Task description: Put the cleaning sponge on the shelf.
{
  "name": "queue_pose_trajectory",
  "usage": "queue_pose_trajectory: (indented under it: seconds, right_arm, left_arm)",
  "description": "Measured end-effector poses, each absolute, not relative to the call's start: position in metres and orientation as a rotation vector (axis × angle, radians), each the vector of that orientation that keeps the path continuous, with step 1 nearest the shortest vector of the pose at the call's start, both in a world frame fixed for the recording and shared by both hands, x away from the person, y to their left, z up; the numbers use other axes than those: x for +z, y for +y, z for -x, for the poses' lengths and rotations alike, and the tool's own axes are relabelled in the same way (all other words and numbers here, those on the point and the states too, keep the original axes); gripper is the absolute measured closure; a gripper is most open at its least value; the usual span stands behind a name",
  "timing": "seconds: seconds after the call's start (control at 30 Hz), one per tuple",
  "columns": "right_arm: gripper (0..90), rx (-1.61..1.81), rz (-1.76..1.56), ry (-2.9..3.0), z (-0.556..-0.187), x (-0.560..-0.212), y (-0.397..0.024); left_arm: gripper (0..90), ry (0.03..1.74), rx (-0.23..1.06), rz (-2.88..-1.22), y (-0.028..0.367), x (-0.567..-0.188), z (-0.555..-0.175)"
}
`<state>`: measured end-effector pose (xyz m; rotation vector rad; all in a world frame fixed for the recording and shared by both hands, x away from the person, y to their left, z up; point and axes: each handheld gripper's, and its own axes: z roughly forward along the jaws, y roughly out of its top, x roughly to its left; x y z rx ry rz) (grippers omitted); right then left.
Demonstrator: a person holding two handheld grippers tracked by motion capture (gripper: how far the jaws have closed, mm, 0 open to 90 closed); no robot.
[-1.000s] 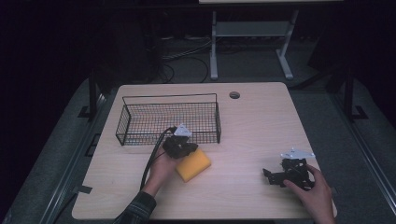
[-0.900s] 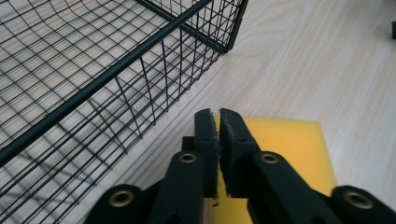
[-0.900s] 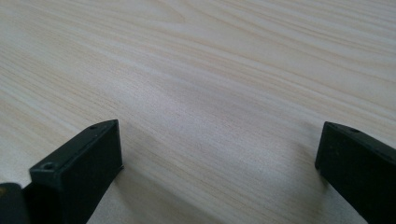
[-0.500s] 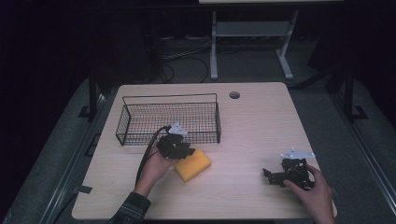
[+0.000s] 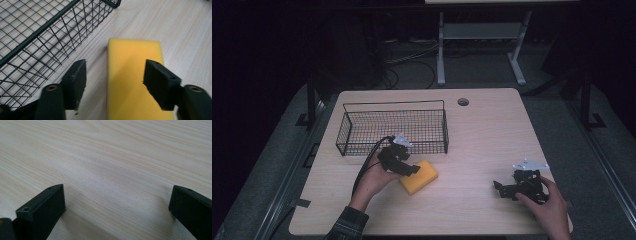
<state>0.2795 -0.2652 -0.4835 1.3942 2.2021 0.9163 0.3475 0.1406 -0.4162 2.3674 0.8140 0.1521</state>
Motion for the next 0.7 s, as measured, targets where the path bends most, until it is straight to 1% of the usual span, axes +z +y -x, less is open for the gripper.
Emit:
queue_pose_trajectory:
  seconds: [0.17, 0.23, 0.27, 0.33, 0.37, 0.47, 0.7]
  right_arm:
    - [0.0, 0.916, -1.394, 2.203, -0.280, -0.483, -0.265]
    - [0.0, 0.916, -1.394, 2.203, -0.280, -0.483, -0.265]
    - [0.0, 0.916, -1.394, 2.202, -0.280, -0.483, -0.265]
    - [0.0, 0.916, -1.394, 2.202, -0.280, -0.483, -0.265]
    - [0.0, 0.916, -1.394, 2.202, -0.280, -0.483, -0.265]
    - [0.0, 0.916, -1.394, 2.202, -0.280, -0.483, -0.265]
    - [0.0, 0.916, -1.394, 2.202, -0.280, -0.483, -0.265]
  left_arm:
    - [23.2, 0.810, 0.157, -2.400, 0.138, -0.416, -0.345]
    - [21.9, 0.807, 0.153, -2.413, 0.137, -0.416, -0.344]
    - [18.5, 0.806, 0.160, -2.423, 0.135, -0.416, -0.343]
    - [17.3, 0.802, 0.160, -2.432, 0.134, -0.416, -0.342]
    - [14.7, 0.800, 0.160, -2.439, 0.133, -0.416, -0.341]
    - [13.0, 0.787, 0.160, -2.455, 0.130, -0.415, -0.339]
    - [12.9, 0.769, 0.170, -2.490, 0.119, -0.417, -0.335]
